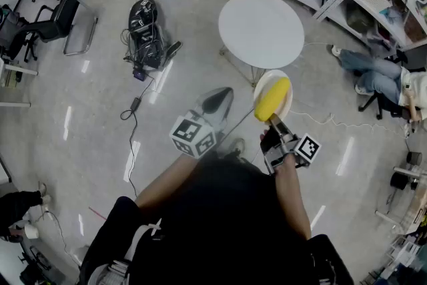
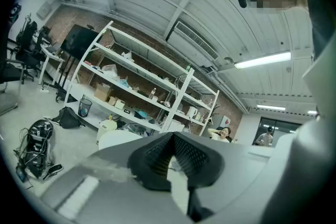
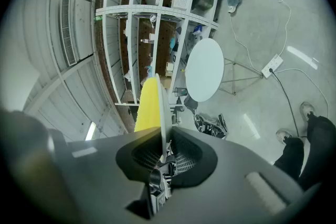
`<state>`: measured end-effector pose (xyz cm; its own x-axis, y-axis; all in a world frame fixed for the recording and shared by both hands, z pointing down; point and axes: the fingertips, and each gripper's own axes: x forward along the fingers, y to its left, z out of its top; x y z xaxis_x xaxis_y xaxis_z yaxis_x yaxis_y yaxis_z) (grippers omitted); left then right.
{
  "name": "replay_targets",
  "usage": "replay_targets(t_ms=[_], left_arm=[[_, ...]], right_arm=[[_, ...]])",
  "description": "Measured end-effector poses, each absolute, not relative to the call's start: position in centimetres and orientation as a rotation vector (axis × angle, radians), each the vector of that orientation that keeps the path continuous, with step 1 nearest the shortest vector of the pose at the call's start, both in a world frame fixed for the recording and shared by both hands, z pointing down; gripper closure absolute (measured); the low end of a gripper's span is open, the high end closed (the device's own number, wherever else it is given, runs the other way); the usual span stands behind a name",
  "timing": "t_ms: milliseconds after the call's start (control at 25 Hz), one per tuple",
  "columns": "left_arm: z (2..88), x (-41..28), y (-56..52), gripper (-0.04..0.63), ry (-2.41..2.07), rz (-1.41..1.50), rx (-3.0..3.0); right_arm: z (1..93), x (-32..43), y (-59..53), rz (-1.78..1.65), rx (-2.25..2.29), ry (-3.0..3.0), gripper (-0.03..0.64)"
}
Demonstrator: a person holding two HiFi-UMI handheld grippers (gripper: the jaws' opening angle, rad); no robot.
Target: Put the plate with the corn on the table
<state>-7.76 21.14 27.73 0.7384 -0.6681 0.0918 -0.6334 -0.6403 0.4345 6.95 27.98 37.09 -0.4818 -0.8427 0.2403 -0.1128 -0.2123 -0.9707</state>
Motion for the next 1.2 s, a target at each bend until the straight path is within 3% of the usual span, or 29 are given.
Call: replay_targets(t_ms=[1200], left_arm=[[26.9, -12.8, 20.3, 0.589, -0.892, -0.139, 2.518]], right_arm=[[36.1, 1.7, 28.2, -1.693, -1.15, 1.479, 0.569]])
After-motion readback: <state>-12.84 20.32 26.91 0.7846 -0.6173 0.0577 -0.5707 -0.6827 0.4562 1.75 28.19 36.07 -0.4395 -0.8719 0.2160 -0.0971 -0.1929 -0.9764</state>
